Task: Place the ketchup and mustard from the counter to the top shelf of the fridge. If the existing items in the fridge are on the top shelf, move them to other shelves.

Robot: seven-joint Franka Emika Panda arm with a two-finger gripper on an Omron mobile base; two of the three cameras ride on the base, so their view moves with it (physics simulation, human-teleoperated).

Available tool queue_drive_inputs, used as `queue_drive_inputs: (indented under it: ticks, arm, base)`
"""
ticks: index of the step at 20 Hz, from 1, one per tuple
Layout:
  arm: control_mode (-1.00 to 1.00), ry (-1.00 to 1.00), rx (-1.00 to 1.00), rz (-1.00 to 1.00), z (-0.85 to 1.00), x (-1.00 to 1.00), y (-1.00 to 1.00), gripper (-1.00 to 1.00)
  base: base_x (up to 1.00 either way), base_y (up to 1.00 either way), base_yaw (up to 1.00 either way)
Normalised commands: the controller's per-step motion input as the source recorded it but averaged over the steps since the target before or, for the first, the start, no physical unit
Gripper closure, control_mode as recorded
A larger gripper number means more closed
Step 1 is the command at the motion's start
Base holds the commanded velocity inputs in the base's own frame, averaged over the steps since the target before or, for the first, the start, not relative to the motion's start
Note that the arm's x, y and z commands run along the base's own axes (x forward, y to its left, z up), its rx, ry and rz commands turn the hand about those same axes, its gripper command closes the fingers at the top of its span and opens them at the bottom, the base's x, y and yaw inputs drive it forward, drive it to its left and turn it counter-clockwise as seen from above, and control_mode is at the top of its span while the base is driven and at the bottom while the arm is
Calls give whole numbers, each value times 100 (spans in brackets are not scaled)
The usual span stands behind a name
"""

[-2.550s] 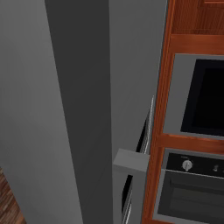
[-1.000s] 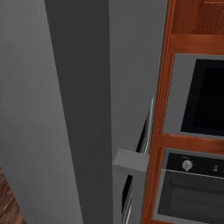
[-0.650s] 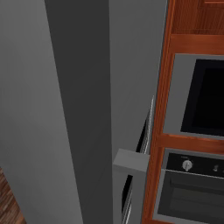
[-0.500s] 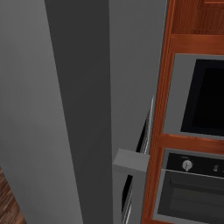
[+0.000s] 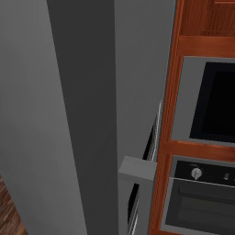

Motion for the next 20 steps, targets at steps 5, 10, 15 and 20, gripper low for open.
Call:
queue_drive_inputs:
  ticks: [5,10,15,20]
  arm:
    - [-100,-19,-4,8,10,-62,56,100]
    - [-100,-24,-4,16,34,-93,72,100]
    - [-100,-20,-5,20,74,-100,86,100]
    - [-100,-6,-1,21,64,-100,95,100]
  base:
    - [0,0,0]
    - [0,0,0]
    - [0,0,0]
    - [0,0,0]
